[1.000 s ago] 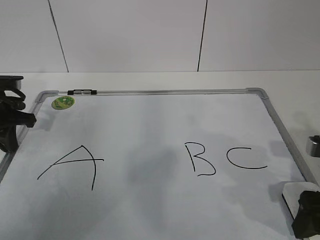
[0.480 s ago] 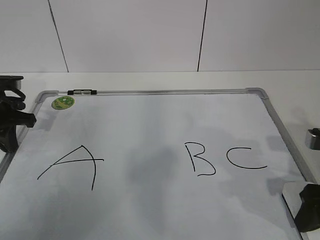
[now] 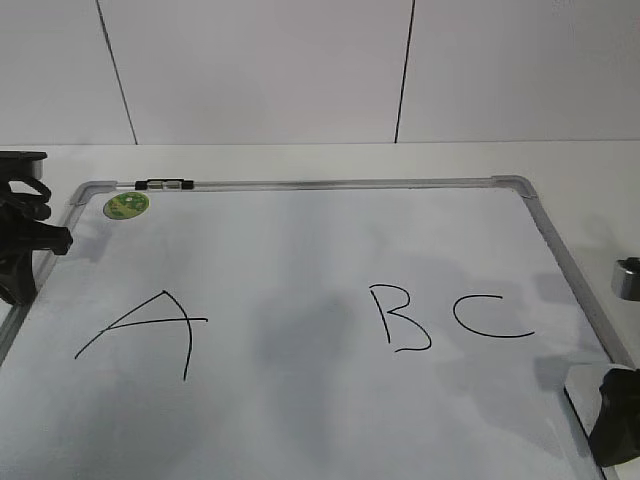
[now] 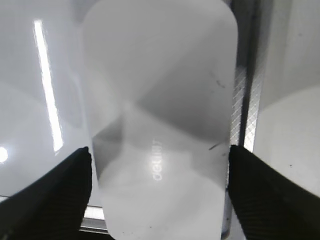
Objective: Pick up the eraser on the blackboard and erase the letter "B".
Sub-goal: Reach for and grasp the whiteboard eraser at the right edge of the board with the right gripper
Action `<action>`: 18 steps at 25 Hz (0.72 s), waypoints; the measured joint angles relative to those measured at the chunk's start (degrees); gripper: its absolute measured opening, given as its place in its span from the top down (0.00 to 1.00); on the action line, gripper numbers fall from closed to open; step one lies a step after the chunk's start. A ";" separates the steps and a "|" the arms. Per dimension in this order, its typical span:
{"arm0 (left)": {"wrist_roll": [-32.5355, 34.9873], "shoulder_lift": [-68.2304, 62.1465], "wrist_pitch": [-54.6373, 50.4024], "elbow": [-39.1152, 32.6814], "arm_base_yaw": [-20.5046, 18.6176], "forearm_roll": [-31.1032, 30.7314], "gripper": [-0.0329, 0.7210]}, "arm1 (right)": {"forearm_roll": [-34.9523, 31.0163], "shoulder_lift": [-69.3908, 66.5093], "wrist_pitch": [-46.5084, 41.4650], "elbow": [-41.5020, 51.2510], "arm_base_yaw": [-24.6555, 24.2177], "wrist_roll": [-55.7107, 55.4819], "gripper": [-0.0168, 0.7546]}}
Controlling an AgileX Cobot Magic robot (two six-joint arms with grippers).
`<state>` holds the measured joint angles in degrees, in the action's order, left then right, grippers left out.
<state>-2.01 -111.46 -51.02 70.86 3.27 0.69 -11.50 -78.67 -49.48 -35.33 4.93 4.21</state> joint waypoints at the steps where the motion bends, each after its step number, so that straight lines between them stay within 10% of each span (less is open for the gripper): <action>1: 0.00 0.00 0.00 0.00 0.00 0.00 0.93 | 0.00 0.00 0.00 0.00 0.00 0.00 0.13; 18: 0.00 0.00 0.00 0.00 0.00 0.00 0.93 | 0.00 0.00 -0.12 0.00 0.00 -0.10 0.13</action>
<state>-2.01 -111.46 -51.02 70.86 3.27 0.69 -11.50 -78.67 -49.61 -35.33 4.93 4.11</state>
